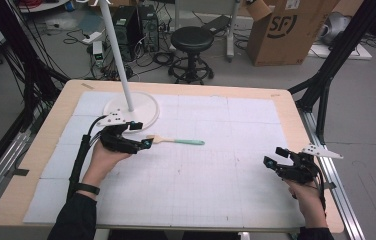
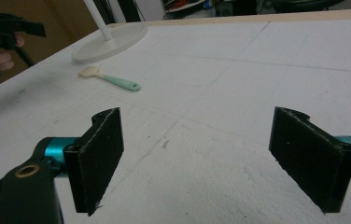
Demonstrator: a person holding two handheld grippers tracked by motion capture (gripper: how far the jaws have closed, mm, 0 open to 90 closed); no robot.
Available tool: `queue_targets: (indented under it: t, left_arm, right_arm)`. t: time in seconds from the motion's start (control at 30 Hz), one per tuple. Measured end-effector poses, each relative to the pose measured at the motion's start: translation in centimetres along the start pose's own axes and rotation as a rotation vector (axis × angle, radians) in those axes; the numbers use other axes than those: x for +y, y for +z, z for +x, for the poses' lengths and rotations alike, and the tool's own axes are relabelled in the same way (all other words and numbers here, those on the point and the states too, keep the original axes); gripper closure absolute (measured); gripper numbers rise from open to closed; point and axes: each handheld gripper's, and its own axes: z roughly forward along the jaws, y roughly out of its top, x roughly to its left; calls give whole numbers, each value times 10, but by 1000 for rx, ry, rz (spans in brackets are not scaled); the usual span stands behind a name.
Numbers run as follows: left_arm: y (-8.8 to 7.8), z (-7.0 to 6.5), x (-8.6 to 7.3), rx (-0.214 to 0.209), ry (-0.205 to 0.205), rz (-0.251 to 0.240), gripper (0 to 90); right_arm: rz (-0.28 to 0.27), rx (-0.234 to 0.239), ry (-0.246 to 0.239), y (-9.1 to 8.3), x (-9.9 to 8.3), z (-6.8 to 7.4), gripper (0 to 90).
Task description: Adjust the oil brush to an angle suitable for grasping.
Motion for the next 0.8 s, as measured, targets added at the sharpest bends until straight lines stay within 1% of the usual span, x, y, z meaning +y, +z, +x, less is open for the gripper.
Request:
queue_targets:
  t: [0.07,0.23,0.27,0.43,0.5,0.57,0.6,0.67,0.77,0.8]
  left_arm:
    - [-7,2,-3,20,1,-12,206]
    - [-29,6,-14,54,-7,-74,208]
    - [-33,7,-17,56,-17,-78,210]
    - [-52,12,-32,67,-41,-95,206]
    - [-57,13,-33,71,-47,-90,202]
    - [-61,11,-34,77,-38,-118,202]
    - [-63,11,-35,78,-37,-125,204]
    - [-65,11,-37,84,-43,-127,208]
    - [-67,13,-38,92,-50,-115,210]
    - [-68,12,-37,95,-49,-121,210]
  right_arm:
    - [-1,-1,-1,0,0,-1,172]
    - [0,-2,-8,0,0,-1,173]
    - [-3,-2,-11,0,0,-2,173]
    - [-1,-6,-13,1,-1,-2,173]
    - [6,-5,-17,1,-1,-1,173]
    - [10,-5,-13,1,-1,0,173]
    - [12,-5,-12,2,-1,0,173]
    - [14,-6,-14,1,-1,0,173]
    - [9,-6,-14,1,-1,1,172]
    - [8,-6,-14,1,-1,1,172]
